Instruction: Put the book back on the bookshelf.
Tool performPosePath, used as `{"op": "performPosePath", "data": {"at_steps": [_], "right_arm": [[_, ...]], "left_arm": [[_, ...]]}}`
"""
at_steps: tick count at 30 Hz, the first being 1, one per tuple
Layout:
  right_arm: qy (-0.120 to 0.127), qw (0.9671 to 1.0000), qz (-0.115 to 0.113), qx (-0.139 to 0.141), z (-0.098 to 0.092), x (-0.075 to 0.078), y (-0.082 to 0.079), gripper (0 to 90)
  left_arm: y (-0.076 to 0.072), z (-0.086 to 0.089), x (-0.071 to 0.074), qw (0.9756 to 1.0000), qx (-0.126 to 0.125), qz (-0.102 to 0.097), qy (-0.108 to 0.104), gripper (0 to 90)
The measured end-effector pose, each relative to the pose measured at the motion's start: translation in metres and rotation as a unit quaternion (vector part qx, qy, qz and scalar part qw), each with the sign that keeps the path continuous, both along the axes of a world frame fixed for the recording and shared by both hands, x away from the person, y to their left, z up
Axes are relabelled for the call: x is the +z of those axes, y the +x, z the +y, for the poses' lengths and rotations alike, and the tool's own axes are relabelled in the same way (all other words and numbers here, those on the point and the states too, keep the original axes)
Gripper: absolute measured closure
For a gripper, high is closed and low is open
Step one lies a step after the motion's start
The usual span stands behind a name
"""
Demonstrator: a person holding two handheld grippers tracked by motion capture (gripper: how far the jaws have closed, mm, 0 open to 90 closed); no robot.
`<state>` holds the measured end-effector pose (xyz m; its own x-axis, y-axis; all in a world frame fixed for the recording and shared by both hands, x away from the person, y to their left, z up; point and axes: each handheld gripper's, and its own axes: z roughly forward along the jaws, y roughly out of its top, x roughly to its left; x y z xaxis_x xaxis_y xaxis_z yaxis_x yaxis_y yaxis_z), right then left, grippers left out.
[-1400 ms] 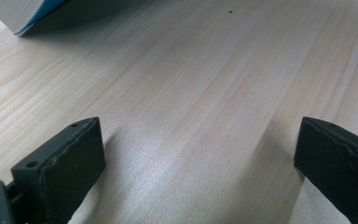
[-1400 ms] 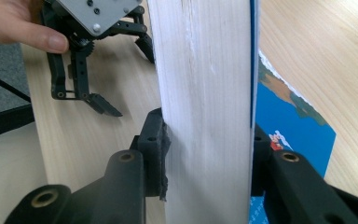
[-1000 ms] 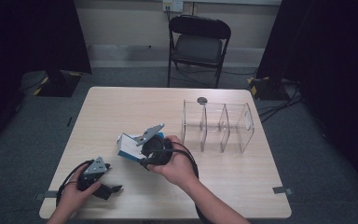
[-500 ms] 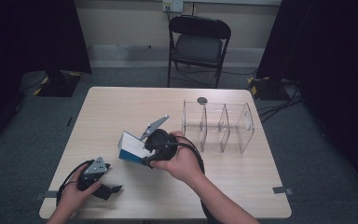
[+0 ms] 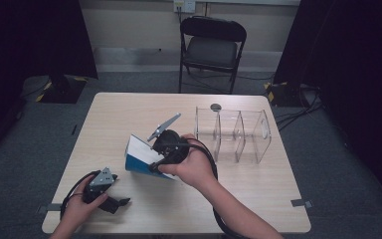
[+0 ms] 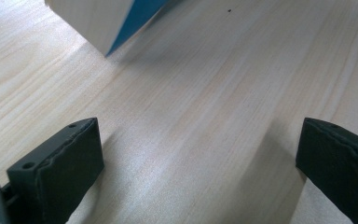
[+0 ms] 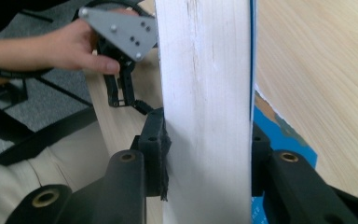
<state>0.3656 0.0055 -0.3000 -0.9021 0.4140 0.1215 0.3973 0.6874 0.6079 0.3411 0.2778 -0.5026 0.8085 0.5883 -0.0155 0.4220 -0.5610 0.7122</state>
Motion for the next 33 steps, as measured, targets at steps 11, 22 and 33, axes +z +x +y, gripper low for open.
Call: {"op": "performPosePath", "data": {"at_steps": [11, 22, 33], "right_arm": [[-0.006, 1.0, 0.004, -0.003, 0.011, 0.004, 0.008, 61.8], [-0.005, 0.9993, 0.036, -0.008, 0.005, 0.017, 0.006, 61.3], [0.011, 0.9999, -0.01, 0.005, 0.013, 0.02, 0.019, 59.3]], "left_arm": [[-0.001, 0.0, -0.001, 1.0, 0.0, -0.004, -0.002, 0.0], [0.0, 0.0, 0.0, 1.0, -0.001, 0.001, 0.001, 0.0], [-0.001, 0.0, -0.001, 1.0, 0.001, -0.002, -0.003, 0.0]]}}
